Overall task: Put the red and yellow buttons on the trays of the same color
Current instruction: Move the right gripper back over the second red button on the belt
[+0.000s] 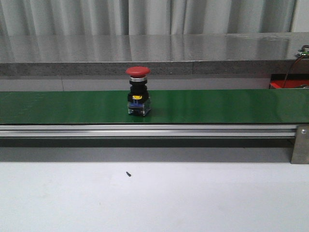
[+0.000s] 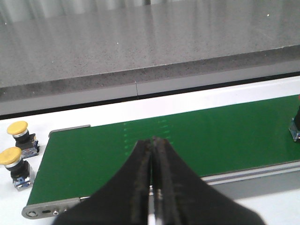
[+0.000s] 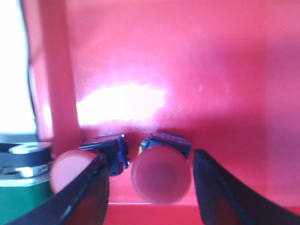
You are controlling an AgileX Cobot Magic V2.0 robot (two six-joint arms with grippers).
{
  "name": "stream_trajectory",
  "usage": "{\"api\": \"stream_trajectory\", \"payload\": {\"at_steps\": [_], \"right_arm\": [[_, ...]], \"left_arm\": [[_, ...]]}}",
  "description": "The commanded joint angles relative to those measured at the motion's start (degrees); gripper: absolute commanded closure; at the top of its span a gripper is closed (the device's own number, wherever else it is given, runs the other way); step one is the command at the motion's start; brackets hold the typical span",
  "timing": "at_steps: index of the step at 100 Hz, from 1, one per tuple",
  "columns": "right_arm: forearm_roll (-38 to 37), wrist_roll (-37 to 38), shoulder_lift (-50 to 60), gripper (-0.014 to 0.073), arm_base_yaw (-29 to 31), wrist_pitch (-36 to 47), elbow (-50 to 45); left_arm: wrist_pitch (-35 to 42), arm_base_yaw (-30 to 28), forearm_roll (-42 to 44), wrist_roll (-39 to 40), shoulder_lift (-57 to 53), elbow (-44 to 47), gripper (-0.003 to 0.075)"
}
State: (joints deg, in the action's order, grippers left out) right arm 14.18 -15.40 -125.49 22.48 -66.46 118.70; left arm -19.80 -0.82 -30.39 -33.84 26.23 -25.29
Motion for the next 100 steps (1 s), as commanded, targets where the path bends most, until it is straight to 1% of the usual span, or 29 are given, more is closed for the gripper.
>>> {"api": "stream_trajectory", "payload": {"at_steps": [1,18,29,34,46,57,65,79,90,100], "right_arm": [[-0.30,-0.55,6.36,0.0169,0.24,0.38,2.51],[-0.42,-0.55,9.62,0.0169,0.24,-0.91,2.51],[3.97,-1.08,11.70,0.0169,-0.86,-3.35,2.51],[5.65,-2.15,12.77,0.0169,-2.40,-4.58,2.44],[6.10,-3.82,14.82,0.0169,-7.45,-6.84,2.44],[5.93,-4.41,16.11,0.0169,-13.29,-10.01,2.39],[5.03,-4.67,17.17,0.0169,-18.06,-9.96,0.78],[0.45,-5.12,18.72,0.0169,-26.07,-9.90,-3.86],[-0.25,-5.12,18.83,0.0164,-30.63,-9.82,-6.39],[-1.36,-5.12,18.83,0.0132,-34.30,-9.88,-8.12]], "left_arm": [[4.26,0.48,-1.28,0.42,0.15,-1.54,0.0732],[4.26,0.48,-1.28,0.42,0.15,-1.54,0.0732],[4.26,0.48,-1.28,0.42,0.15,-1.54,0.0732],[4.26,0.48,-1.28,0.42,0.15,-1.54,0.0732],[4.26,0.48,-1.28,0.42,0.15,-1.54,0.0732],[4.26,0.48,-1.28,0.42,0.15,-1.54,0.0732],[4.26,0.48,-1.28,0.42,0.15,-1.54,0.0732],[4.26,0.48,-1.28,0.42,0.15,-1.54,0.0732],[4.26,0.48,-1.28,0.42,0.15,-1.54,0.0732],[4.26,0.48,-1.28,0.42,0.15,-1.54,0.0732]]}}
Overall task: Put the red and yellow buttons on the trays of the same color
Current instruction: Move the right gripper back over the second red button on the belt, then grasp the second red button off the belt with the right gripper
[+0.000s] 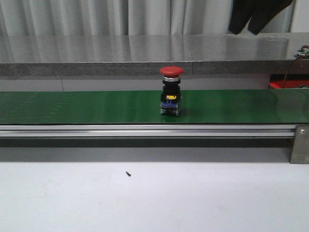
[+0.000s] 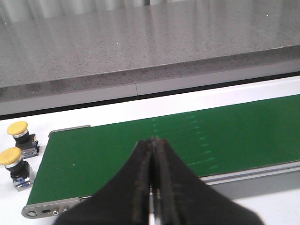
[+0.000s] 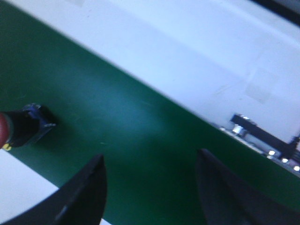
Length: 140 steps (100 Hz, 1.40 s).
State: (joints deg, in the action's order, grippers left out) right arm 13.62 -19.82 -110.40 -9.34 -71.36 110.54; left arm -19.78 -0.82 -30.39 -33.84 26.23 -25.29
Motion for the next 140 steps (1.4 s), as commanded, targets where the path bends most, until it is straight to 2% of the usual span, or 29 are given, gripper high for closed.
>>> {"api": "stream_trajectory", "payload": {"at_steps": [1,35,46,59,85,108,140], "right_arm": [[-0.85,-0.70,3.74,0.0132,-2.48,-4.99,0.04],[-0.90,-0.70,3.74,0.0112,-10.22,-4.99,-0.92],[-0.90,-0.70,3.74,0.0048,-11.33,-4.99,-0.92],[-0.98,-0.70,3.74,-0.0001,-11.38,-4.99,-0.92],[-1.28,-0.70,3.42,-0.0001,-11.38,-4.99,-0.92],[-6.78,0.38,1.74,-0.0001,-11.38,-4.99,-1.10],[-7.27,0.38,1.61,-0.0001,-11.21,-4.99,-5.76]], "left_arm": [[4.24,0.48,-1.28,0.42,0.15,-1.54,0.0732],[4.24,0.48,-1.28,0.42,0.15,-1.54,0.0732],[4.24,0.48,-1.28,0.42,0.15,-1.54,0.0732],[4.24,0.48,-1.28,0.42,0.15,-1.54,0.0732],[4.24,0.48,-1.28,0.42,0.15,-1.54,0.0732],[4.24,0.48,-1.28,0.42,0.15,-1.54,0.0732],[4.24,0.48,-1.28,0.42,0.15,-1.54,0.0732]]}}
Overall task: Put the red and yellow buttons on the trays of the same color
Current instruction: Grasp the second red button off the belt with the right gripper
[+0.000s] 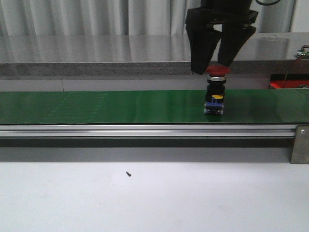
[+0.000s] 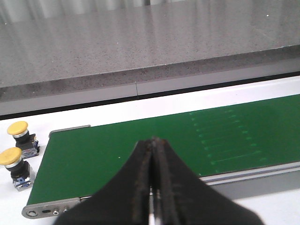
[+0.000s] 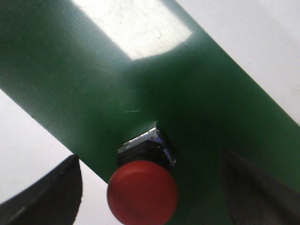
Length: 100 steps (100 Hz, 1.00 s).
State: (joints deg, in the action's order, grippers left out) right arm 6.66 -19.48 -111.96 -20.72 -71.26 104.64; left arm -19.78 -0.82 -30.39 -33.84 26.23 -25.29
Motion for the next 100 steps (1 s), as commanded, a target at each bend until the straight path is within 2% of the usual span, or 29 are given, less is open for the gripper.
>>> {"api": "stream_trajectory", "payload": {"at_steps": [1,20,47,54,63,73,82,100], "right_arm": [[-0.31,0.03,3.18,-0.0001,0.17,-5.09,0.04],[-1.68,0.09,3.18,-0.0001,0.24,-5.09,-1.78],[-1.68,2.66,3.12,0.0010,3.49,-5.09,-3.82],[-1.68,2.64,3.12,0.0071,3.98,-5.09,-4.24],[-1.68,2.64,3.17,0.0232,4.11,-5.19,-4.70],[-1.68,2.70,3.23,0.0367,4.11,-5.25,-5.24],[-1.68,3.10,3.29,0.0417,4.11,-5.25,-5.43],[-1.90,3.12,4.08,0.0419,4.28,-5.20,-5.29]], "left_arm": [[4.24,0.48,-1.28,0.42,0.15,-1.54,0.0732],[4.24,0.48,-1.28,0.42,0.15,-1.54,0.0732],[4.24,0.48,-1.28,0.42,0.15,-1.54,0.0732],[4.24,0.48,-1.28,0.42,0.15,-1.54,0.0732],[4.24,0.48,-1.28,0.42,0.15,-1.54,0.0732],[4.24,0.48,-1.28,0.42,0.15,-1.54,0.0732],[4.24,0.48,-1.28,0.42,0.15,-1.54,0.0732],[4.24,0.48,-1.28,0.42,0.15,-1.54,0.0732]]}}
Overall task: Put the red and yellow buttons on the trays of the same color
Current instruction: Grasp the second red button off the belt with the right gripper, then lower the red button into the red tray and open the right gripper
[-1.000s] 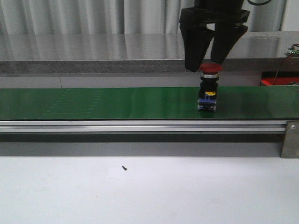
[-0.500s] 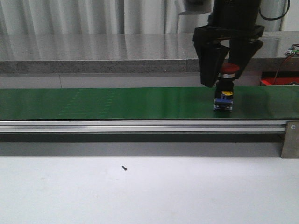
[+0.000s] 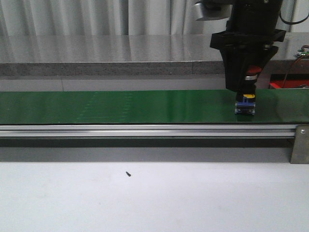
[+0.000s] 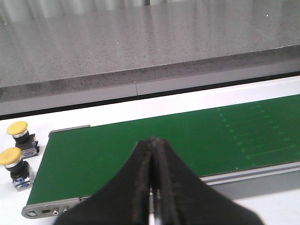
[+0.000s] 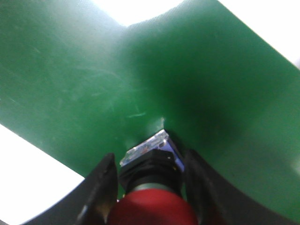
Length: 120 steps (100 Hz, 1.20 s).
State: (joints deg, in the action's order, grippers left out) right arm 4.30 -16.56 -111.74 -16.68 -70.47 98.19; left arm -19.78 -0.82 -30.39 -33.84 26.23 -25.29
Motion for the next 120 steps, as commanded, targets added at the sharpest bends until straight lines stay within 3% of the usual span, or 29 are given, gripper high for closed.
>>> {"api": "stream_trajectory", "payload": {"at_steps": [1,30,62,87,120], "right_arm": [[0.45,0.21,3.96,0.0419,0.28,-5.99,1.16],[1.42,0.15,6.53,0.0419,7.88,-5.99,4.61],[2.38,-2.15,6.31,0.0419,22.96,-5.93,12.69],[13.83,-3.96,1.19,0.0419,36.32,-5.36,20.96],[14.51,-3.91,-10.63,0.0419,36.30,-4.68,34.30]], "left_arm": [[4.24,0.48,-1.28,0.42,0.15,-1.54,0.0732],[4.24,0.48,-1.28,0.42,0.15,-1.54,0.0732],[4.24,0.48,-1.28,0.42,0.15,-1.54,0.0732],[4.24,0.48,-1.28,0.42,0.15,-1.54,0.0732],[4.24,0.48,-1.28,0.42,0.15,-1.54,0.0732]]}}
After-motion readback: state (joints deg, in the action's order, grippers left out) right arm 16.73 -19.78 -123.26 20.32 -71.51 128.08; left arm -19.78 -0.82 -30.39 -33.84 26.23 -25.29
